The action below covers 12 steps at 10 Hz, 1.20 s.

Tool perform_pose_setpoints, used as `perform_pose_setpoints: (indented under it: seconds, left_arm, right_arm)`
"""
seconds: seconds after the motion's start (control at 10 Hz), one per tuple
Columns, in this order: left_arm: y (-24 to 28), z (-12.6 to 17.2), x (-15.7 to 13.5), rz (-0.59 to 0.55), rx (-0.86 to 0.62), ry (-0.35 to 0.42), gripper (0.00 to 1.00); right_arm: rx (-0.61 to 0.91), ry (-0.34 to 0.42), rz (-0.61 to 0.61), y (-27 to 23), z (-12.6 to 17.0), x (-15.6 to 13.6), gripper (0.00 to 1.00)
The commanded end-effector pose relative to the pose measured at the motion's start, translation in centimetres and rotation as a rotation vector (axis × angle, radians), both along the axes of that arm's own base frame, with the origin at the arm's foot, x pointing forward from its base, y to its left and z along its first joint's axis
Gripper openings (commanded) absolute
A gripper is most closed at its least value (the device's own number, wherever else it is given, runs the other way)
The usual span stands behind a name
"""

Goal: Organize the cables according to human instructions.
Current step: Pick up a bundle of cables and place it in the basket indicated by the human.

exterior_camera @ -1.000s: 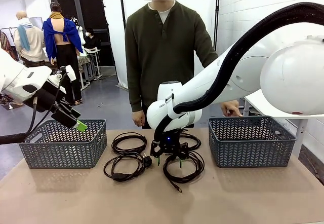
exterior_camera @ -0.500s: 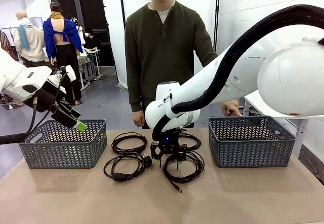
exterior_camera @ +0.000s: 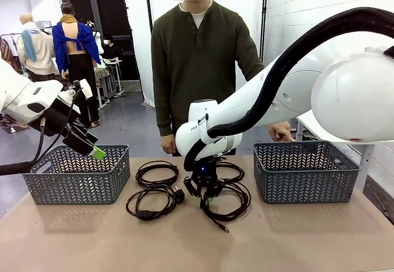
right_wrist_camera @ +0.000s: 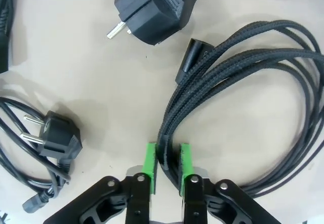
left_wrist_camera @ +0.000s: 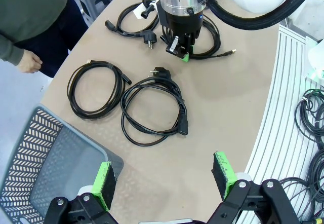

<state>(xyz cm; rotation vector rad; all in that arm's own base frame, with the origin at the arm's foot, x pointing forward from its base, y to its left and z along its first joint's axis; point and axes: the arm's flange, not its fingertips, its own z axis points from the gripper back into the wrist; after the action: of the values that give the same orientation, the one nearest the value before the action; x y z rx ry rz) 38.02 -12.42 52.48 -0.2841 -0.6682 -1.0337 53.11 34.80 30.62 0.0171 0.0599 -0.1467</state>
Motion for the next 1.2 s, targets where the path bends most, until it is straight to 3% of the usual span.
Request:
perform_pose_setpoints:
  seconds: [0.0,0.4,0.7,0.9,1.1]
  left_arm:
    - [0.2,-0.2,0.1,-0.014,-0.013,0.003,1.00]
    - [0.2,-0.2,0.1,-0.014,-0.013,0.003,1.00]
    - [0.2,-0.2,0.1,-0.014,-0.013,0.003,1.00]
    - [0.2,-0.2,0.1,-0.014,-0.013,0.003,1.00]
    - [0.2,-0.2,0.1,-0.014,-0.013,0.003,1.00]
  right_arm:
    - [-0.020,0.008,-0.030,0.6,-0.1,0.4,0.00]
    - [-0.023,0.012,-0.041,1.3,0.5,0.1,0.00]
    - [-0.054,-0.053,-0.030,1.3,3.2,-0.6,0.00]
    - [-0.074,-0.083,0.065,1.7,6.5,-1.9,0.00]
    - [-0.108,-0.073,0.248,2.1,9.7,-3.3,0.00]
